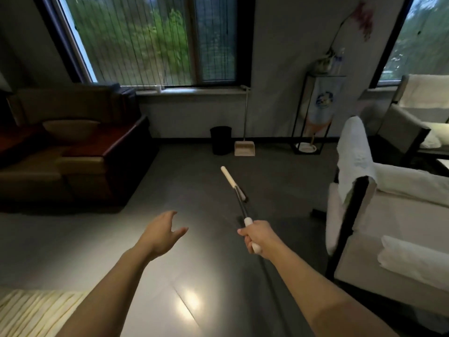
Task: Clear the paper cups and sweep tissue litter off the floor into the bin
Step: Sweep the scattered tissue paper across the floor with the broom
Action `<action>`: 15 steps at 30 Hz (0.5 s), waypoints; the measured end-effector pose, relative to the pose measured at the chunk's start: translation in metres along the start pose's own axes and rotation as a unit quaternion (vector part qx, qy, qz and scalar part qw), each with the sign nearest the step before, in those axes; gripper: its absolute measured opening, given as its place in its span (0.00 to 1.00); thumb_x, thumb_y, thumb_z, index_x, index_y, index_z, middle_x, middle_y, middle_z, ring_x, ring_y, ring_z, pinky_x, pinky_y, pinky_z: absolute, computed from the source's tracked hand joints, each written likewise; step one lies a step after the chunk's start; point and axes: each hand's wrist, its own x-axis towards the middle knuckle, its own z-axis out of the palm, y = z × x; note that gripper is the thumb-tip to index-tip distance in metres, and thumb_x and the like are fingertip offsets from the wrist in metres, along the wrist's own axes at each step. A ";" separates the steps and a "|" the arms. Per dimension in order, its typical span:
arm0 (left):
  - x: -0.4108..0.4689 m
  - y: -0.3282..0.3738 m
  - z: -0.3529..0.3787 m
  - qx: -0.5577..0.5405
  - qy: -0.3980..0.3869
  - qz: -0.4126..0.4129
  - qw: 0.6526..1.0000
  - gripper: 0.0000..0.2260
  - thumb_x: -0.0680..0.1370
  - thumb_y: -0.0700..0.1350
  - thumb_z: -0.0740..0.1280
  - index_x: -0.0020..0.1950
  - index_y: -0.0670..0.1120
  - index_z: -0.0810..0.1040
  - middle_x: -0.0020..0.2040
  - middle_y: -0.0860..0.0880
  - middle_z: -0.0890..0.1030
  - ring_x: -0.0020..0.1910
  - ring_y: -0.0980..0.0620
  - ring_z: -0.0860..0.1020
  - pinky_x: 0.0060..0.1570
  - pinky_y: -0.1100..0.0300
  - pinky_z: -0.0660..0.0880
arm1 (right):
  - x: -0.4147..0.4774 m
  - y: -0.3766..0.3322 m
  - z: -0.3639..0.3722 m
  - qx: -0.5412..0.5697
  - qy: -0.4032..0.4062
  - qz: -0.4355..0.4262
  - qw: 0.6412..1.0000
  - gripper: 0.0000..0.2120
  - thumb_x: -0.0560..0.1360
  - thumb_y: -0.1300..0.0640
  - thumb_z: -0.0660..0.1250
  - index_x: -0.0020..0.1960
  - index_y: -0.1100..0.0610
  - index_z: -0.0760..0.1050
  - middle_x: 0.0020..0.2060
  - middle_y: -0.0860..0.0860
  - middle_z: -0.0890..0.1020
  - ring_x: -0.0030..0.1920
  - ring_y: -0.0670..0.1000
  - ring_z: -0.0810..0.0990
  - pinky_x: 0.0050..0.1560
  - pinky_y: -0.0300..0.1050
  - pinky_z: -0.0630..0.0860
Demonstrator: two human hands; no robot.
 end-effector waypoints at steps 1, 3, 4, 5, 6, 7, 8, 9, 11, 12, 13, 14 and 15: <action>0.030 -0.001 -0.009 0.003 0.003 0.002 1.000 0.29 0.78 0.54 0.64 0.75 0.45 0.60 0.74 0.47 0.64 0.72 0.48 0.63 0.69 0.54 0.62 | 0.027 -0.018 0.006 -0.009 0.008 -0.001 1.000 0.06 0.75 0.66 0.67 0.51 0.65 0.72 0.26 0.53 0.70 0.24 0.47 0.68 0.21 0.38 0.65; 0.087 -0.005 -0.027 0.006 0.016 0.003 1.000 0.29 0.78 0.54 0.64 0.75 0.45 0.60 0.74 0.47 0.64 0.73 0.48 0.62 0.70 0.55 0.61 | 0.080 -0.051 0.016 -0.006 0.026 0.006 1.000 0.15 0.74 0.64 0.69 0.59 0.67 0.72 0.29 0.54 0.72 0.27 0.49 0.70 0.25 0.42 0.67; 0.113 -0.009 -0.034 0.000 0.020 -0.001 1.000 0.29 0.78 0.54 0.64 0.75 0.44 0.60 0.74 0.46 0.64 0.73 0.48 0.63 0.70 0.54 0.61 | 0.105 -0.067 0.022 0.005 0.039 0.003 0.999 0.16 0.73 0.64 0.69 0.59 0.67 0.72 0.30 0.54 0.73 0.28 0.49 0.70 0.27 0.43 0.67; 0.138 -0.014 -0.041 -0.004 0.021 -0.007 1.000 0.29 0.78 0.54 0.64 0.75 0.44 0.60 0.74 0.46 0.65 0.72 0.48 0.63 0.70 0.54 0.62 | 0.126 -0.082 0.030 0.015 0.047 0.004 0.999 0.15 0.73 0.64 0.69 0.59 0.66 0.73 0.30 0.54 0.73 0.28 0.49 0.70 0.28 0.44 0.67; 0.163 -0.020 -0.046 -0.005 0.022 -0.011 1.000 0.29 0.78 0.53 0.64 0.75 0.44 0.60 0.74 0.46 0.65 0.72 0.48 0.63 0.70 0.54 0.62 | 0.146 -0.096 0.037 0.022 0.051 0.011 0.998 0.15 0.73 0.64 0.69 0.59 0.66 0.73 0.30 0.54 0.73 0.28 0.49 0.71 0.29 0.44 0.67; 0.189 -0.026 -0.050 -0.004 0.020 -0.014 1.000 0.30 0.78 0.53 0.64 0.75 0.44 0.60 0.74 0.45 0.65 0.72 0.47 0.64 0.70 0.53 0.63 | 0.165 -0.110 0.044 0.033 0.055 0.018 0.998 0.16 0.73 0.64 0.69 0.60 0.66 0.73 0.31 0.54 0.73 0.28 0.49 0.70 0.29 0.43 0.66; 0.216 -0.031 -0.054 -0.004 0.018 -0.015 1.000 0.30 0.78 0.53 0.64 0.75 0.43 0.60 0.73 0.45 0.65 0.72 0.47 0.64 0.70 0.53 0.63 | 0.185 -0.123 0.050 0.048 0.061 0.025 0.997 0.17 0.73 0.65 0.69 0.61 0.65 0.73 0.31 0.54 0.73 0.28 0.49 0.70 0.29 0.43 0.66; 0.247 -0.036 -0.059 -0.005 0.013 -0.014 1.000 0.30 0.78 0.53 0.64 0.75 0.43 0.60 0.73 0.45 0.65 0.72 0.47 0.64 0.70 0.53 0.63 | 0.209 -0.136 0.058 0.066 0.065 0.027 0.995 0.18 0.73 0.65 0.69 0.62 0.65 0.73 0.31 0.53 0.72 0.28 0.48 0.70 0.29 0.42 0.66; 0.305 -0.043 -0.065 -0.012 0.000 -0.011 1.000 0.30 0.78 0.54 0.65 0.75 0.43 0.60 0.73 0.45 0.65 0.72 0.47 0.64 0.69 0.54 0.63 | 0.252 -0.162 0.072 0.084 0.072 0.029 0.993 0.18 0.74 0.66 0.68 0.63 0.64 0.72 0.31 0.53 0.72 0.27 0.48 0.69 0.28 0.42 0.66; 0.340 -0.049 -0.068 -0.008 -0.005 -0.002 1.000 0.30 0.78 0.54 0.65 0.75 0.43 0.60 0.73 0.45 0.65 0.72 0.47 0.64 0.69 0.55 0.63 | 0.280 -0.175 0.083 0.088 0.082 0.032 0.992 0.18 0.74 0.66 0.68 0.63 0.64 0.71 0.30 0.53 0.72 0.26 0.48 0.69 0.27 0.41 0.66; 0.375 -0.054 -0.073 0.003 -0.011 0.012 1.000 0.30 0.78 0.54 0.64 0.75 0.43 0.60 0.73 0.45 0.65 0.72 0.47 0.64 0.69 0.56 0.62 | 0.307 -0.189 0.094 0.103 0.087 0.033 0.990 0.17 0.75 0.66 0.68 0.63 0.64 0.71 0.30 0.53 0.71 0.25 0.48 0.69 0.25 0.41 0.66; 0.412 -0.060 -0.078 0.014 -0.015 0.029 0.999 0.30 0.78 0.55 0.64 0.75 0.43 0.59 0.74 0.45 0.65 0.73 0.48 0.63 0.69 0.58 0.60 | 0.335 -0.204 0.107 0.122 0.098 0.034 0.987 0.16 0.75 0.66 0.68 0.62 0.64 0.71 0.30 0.54 0.71 0.25 0.48 0.69 0.23 0.40 0.67; 0.451 -0.068 -0.084 0.025 -0.016 0.045 0.999 0.30 0.78 0.55 0.64 0.75 0.43 0.59 0.74 0.45 0.64 0.73 0.49 0.62 0.70 0.59 0.59 | 0.365 -0.221 0.122 0.134 0.112 0.037 0.984 0.15 0.75 0.65 0.68 0.60 0.63 0.71 0.31 0.54 0.72 0.25 0.48 0.70 0.24 0.41 0.68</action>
